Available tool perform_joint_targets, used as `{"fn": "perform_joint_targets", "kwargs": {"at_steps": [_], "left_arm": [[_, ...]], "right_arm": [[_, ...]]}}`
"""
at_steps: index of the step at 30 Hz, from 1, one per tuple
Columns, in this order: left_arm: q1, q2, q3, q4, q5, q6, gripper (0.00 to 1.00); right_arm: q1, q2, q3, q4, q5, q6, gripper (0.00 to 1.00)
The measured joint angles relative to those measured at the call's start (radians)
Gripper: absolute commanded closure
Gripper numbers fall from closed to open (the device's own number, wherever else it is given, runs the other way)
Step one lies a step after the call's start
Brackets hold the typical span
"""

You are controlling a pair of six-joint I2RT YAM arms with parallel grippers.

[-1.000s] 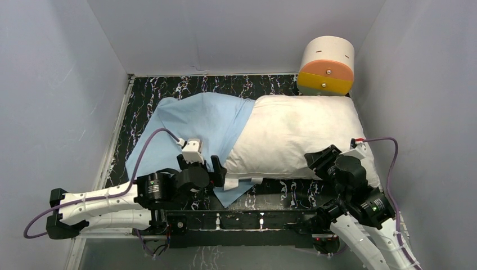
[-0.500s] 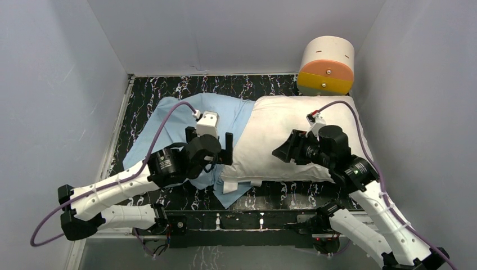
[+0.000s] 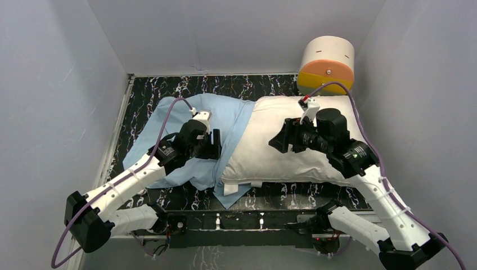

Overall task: Remove the pillowcase from the pillow
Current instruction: Remove the pillow from the pillowcase.

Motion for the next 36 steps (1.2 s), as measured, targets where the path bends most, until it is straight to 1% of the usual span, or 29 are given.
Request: {"fn": "perform_joint_targets", "kwargs": {"at_steps": [2,4,5,6,8,10,11,12,13,14,15,16,17,19,20,21,25,27,30,31,32,33,34,36], "left_arm": [[0.009,-0.012,-0.016,0.023,0.027,0.001,0.65],[0.019,-0.026,-0.032,0.030,0.040,0.004,0.89],[0.029,-0.042,-0.048,0.036,0.048,0.000,0.96],[0.035,-0.047,-0.055,0.039,0.047,-0.002,1.00],[0.045,-0.055,-0.066,0.040,0.045,-0.009,1.00],[0.047,-0.057,-0.067,0.040,0.045,-0.013,1.00],[0.046,-0.059,-0.067,0.040,0.044,-0.014,0.85],[0.047,-0.064,-0.068,0.039,0.043,-0.018,0.69],[0.047,-0.069,-0.068,0.039,0.042,-0.016,0.59],[0.047,-0.083,-0.072,0.039,0.043,-0.023,0.43],[0.047,-0.096,-0.075,0.036,0.044,-0.021,0.30],[0.047,-0.116,-0.077,0.033,0.049,-0.024,0.22],[0.047,-0.135,-0.077,0.030,0.057,-0.021,0.17],[0.047,-0.182,-0.077,0.030,0.086,-0.023,0.11],[0.047,-0.200,-0.077,0.031,0.101,-0.019,0.10],[0.048,-0.221,-0.077,0.035,0.129,-0.015,0.10],[0.048,-0.246,-0.079,0.071,0.252,0.006,0.11],[0.048,-0.219,-0.082,0.087,0.298,0.016,0.13],[0.048,-0.139,-0.095,0.107,0.342,0.025,0.16],[0.048,-0.115,-0.103,0.113,0.349,0.025,0.18],[0.048,-0.096,-0.113,0.122,0.353,0.027,0.21],[0.048,-0.080,-0.122,0.130,0.356,0.028,0.27],[0.048,-0.072,-0.127,0.141,0.356,0.027,0.35],[0.048,-0.059,-0.131,0.154,0.356,0.025,0.55]], "right_arm": [[0.006,0.023,0.000,-0.006,0.007,-0.017,0.25],[0.015,0.051,0.000,-0.014,0.021,-0.032,0.25],[0.026,0.060,0.000,-0.019,0.035,-0.046,0.25],[0.037,0.063,0.000,-0.021,0.048,-0.054,0.25],[0.075,0.069,0.005,-0.021,0.081,-0.068,0.24],[0.144,0.085,0.020,-0.020,0.134,-0.082,0.23],[0.185,0.095,0.028,-0.019,0.167,-0.087,0.23],[0.242,0.120,0.042,-0.017,0.248,-0.103,0.23],[0.297,0.126,0.043,-0.016,0.261,-0.106,0.23],[0.370,0.144,0.045,-0.006,0.325,-0.119,0.22],[0.423,0.157,0.045,0.001,0.376,-0.132,0.22],[0.483,0.177,0.045,0.011,0.443,-0.154,0.21],[0.528,0.193,0.042,0.026,0.488,-0.175,0.20],[0.605,0.218,0.016,0.070,0.589,-0.233,0.21],[0.629,0.227,-0.005,0.098,0.640,-0.261,0.23],[0.648,0.236,-0.039,0.134,0.700,-0.289,0.29],[0.674,0.275,-0.146,0.225,0.853,-0.328,0.54],[0.679,0.266,-0.198,0.292,0.891,-0.318,0.66],[0.682,0.207,-0.279,0.386,0.909,-0.281,0.79],[0.682,0.175,-0.308,0.414,0.909,-0.265,0.82],[0.682,0.152,-0.330,0.435,0.908,-0.253,0.84],[0.682,0.122,-0.358,0.465,0.903,-0.230,0.87],[0.682,0.101,-0.378,0.483,0.900,-0.218,0.90],[0.682,0.074,-0.407,0.508,0.897,-0.197,0.94]]}}
